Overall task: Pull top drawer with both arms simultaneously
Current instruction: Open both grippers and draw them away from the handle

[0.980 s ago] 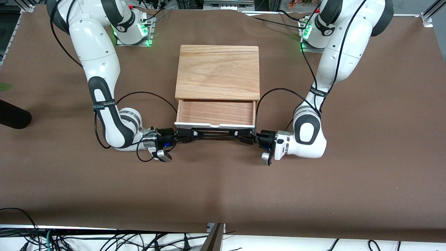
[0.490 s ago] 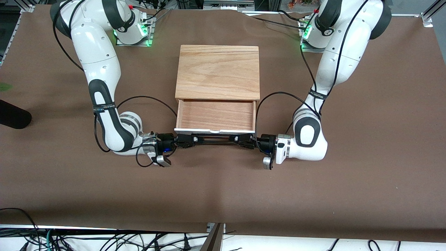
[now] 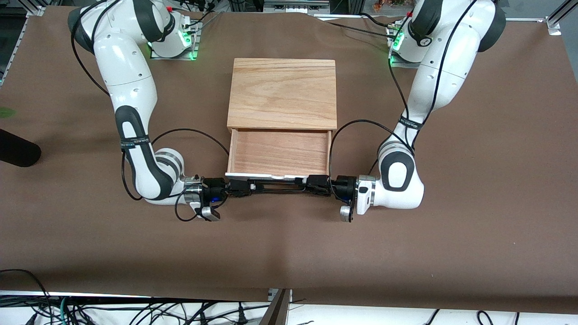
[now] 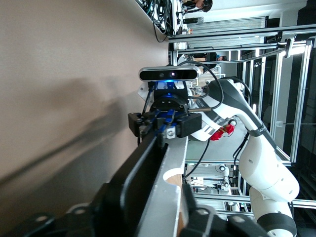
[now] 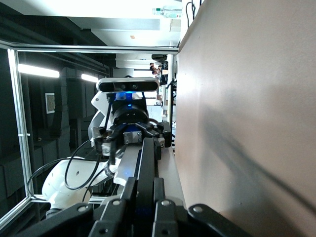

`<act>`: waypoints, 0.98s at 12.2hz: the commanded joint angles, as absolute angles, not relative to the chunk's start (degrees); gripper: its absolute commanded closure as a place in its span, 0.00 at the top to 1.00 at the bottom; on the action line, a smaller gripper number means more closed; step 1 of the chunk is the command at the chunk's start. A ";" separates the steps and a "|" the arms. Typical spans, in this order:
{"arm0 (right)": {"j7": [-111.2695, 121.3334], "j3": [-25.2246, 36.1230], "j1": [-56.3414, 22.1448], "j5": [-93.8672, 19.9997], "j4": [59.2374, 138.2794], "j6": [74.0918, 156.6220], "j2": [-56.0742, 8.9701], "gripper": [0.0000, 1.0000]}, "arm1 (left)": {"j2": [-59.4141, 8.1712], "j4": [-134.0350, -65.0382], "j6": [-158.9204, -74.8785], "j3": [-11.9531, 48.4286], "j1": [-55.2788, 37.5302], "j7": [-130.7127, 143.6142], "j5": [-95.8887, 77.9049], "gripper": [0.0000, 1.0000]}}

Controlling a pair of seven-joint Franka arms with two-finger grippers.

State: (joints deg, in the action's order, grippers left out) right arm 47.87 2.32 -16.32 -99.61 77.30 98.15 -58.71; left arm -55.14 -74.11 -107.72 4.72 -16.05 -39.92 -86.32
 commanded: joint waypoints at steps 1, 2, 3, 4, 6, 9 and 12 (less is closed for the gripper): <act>46.85 3.34 -13.97 -101.07 72.16 104.85 -62.49 0.34 | -54.40 -74.88 -102.57 3.35 -16.08 -43.13 -86.75 1.00; 46.85 3.34 -14.06 -101.07 72.16 104.94 -62.49 0.77 | -54.84 -74.80 -102.57 2.82 -16.08 -44.81 -86.84 1.00; 46.93 3.34 -14.06 -101.07 72.16 104.94 -62.40 1.00 | -55.02 -74.71 -102.74 2.55 -16.17 -45.61 -86.75 1.00; 46.85 3.34 -14.15 -100.99 72.16 104.94 -62.32 1.00 | -55.28 -74.53 -102.74 2.11 -16.17 -46.31 -86.75 1.00; 46.06 3.51 -14.06 -100.55 72.16 104.94 -61.88 1.00 | -55.37 -74.27 -102.74 1.32 -16.43 -46.67 -86.57 1.00; 36.77 9.12 -15.12 -93.81 71.98 104.68 -59.68 1.00 | -54.85 -71.99 -102.66 0.09 -16.70 -44.49 -84.92 1.00; 28.77 12.03 -15.12 -81.34 71.90 104.77 -56.35 1.00 | -51.60 -69.18 -102.48 -0.62 -16.26 -33.53 -75.80 1.00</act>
State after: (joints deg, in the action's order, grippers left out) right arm 33.49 10.21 -14.52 -87.40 71.46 104.64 -58.86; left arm -54.46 -70.44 -103.22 -0.02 -16.27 -40.07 -81.14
